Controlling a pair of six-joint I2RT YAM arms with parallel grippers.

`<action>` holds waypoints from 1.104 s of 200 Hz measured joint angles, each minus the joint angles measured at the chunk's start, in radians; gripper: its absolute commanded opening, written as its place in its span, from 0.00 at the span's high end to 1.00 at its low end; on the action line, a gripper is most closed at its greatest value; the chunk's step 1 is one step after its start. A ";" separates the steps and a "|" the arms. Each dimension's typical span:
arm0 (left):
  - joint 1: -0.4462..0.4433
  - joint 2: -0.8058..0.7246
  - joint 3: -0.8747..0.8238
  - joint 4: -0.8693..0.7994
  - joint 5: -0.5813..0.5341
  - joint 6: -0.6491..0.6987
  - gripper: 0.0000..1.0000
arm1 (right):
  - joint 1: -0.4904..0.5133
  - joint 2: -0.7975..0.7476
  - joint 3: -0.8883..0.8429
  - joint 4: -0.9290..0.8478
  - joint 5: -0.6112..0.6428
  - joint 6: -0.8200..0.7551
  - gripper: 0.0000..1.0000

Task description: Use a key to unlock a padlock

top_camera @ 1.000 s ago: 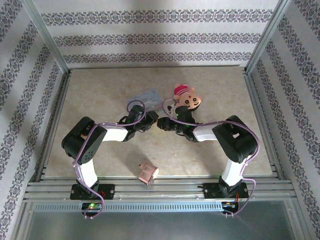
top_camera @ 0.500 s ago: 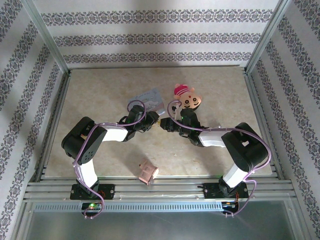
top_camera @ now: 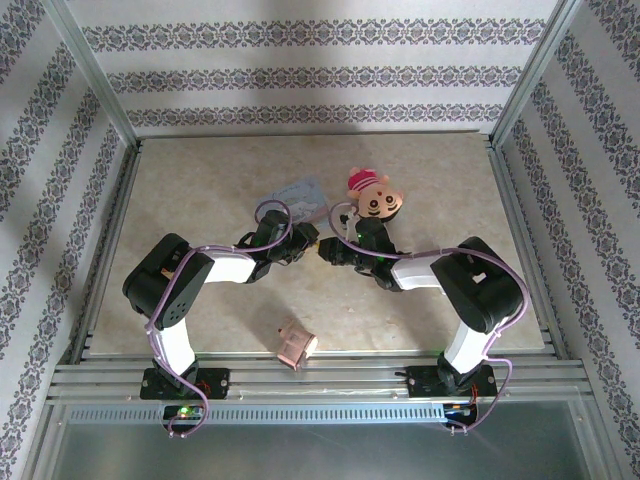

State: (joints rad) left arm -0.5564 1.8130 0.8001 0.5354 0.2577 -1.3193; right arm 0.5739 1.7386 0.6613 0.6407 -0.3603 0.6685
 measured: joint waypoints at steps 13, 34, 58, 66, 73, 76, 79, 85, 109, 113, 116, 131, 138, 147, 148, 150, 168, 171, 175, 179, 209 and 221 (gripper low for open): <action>0.000 0.000 0.000 0.000 0.003 0.000 0.97 | 0.000 0.003 0.006 0.000 -0.001 0.008 0.83; 0.000 0.000 0.000 0.001 0.004 0.000 0.97 | 0.000 0.009 0.016 0.004 -0.007 0.013 0.92; 0.000 0.000 0.000 0.001 0.002 0.001 0.97 | 0.000 0.020 0.022 0.014 -0.026 0.021 1.00; 0.000 0.000 0.000 0.001 -0.002 0.001 0.97 | 0.000 0.025 0.025 0.018 -0.029 0.021 1.00; 0.002 0.000 0.000 0.001 -0.004 0.001 0.96 | 0.000 0.031 0.028 0.022 -0.031 0.024 1.00; 0.002 0.000 0.000 0.000 -0.005 0.001 0.95 | 0.000 0.034 0.029 0.023 -0.032 0.026 1.00; 0.002 0.000 0.000 0.000 -0.006 0.001 0.94 | 0.000 0.037 0.030 0.026 -0.034 0.030 1.00; 0.002 0.001 0.000 0.001 -0.008 0.001 0.89 | 0.000 0.042 0.031 0.032 -0.035 0.034 1.00; 0.003 0.008 -0.005 0.024 -0.023 0.002 0.64 | -0.001 0.061 0.031 0.065 -0.037 0.054 1.00; 0.003 0.010 -0.006 0.030 -0.025 0.002 0.62 | -0.001 0.064 0.031 0.071 -0.037 0.060 1.00; 0.003 0.011 -0.008 0.035 -0.026 0.002 0.58 | -0.001 0.066 0.031 0.075 -0.037 0.062 1.00; 0.003 0.019 -0.011 0.065 -0.012 -0.002 0.44 | 0.000 0.077 0.031 0.096 -0.036 0.076 1.00; 0.002 0.027 -0.010 0.085 0.006 -0.004 0.38 | 0.000 0.085 0.035 0.104 -0.031 0.086 1.00; 0.002 0.032 -0.011 0.106 0.015 -0.011 0.33 | -0.001 0.096 0.038 0.109 -0.027 0.093 1.00; 0.002 0.032 -0.011 0.107 0.015 -0.012 0.33 | -0.001 0.098 0.039 0.109 -0.027 0.094 1.00; 0.002 0.033 -0.011 0.109 0.018 -0.012 0.32 | -0.001 0.100 0.039 0.111 -0.027 0.097 1.00; 0.002 0.037 -0.011 0.123 0.022 -0.015 0.27 | 0.000 0.119 0.043 0.121 -0.026 0.114 1.00; 0.002 0.038 -0.011 0.124 0.023 -0.014 0.27 | -0.001 0.121 0.044 0.122 -0.026 0.116 1.00; 0.002 0.039 -0.011 0.128 0.023 -0.015 0.27 | -0.001 0.122 0.045 0.124 -0.026 0.119 1.00; 0.002 0.039 -0.011 0.129 0.025 -0.016 0.25 | -0.001 0.124 0.045 0.126 -0.026 0.122 0.99; 0.002 0.039 -0.011 0.135 0.038 -0.022 0.12 | -0.001 0.141 0.054 0.134 -0.026 0.142 0.98; 0.002 0.039 -0.012 0.136 0.045 -0.023 0.11 | -0.001 0.146 0.056 0.135 -0.026 0.148 0.98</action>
State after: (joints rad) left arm -0.5545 1.8515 0.7883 0.6716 0.3031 -1.3422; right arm 0.5732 1.8843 0.7174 0.7753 -0.3862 0.8165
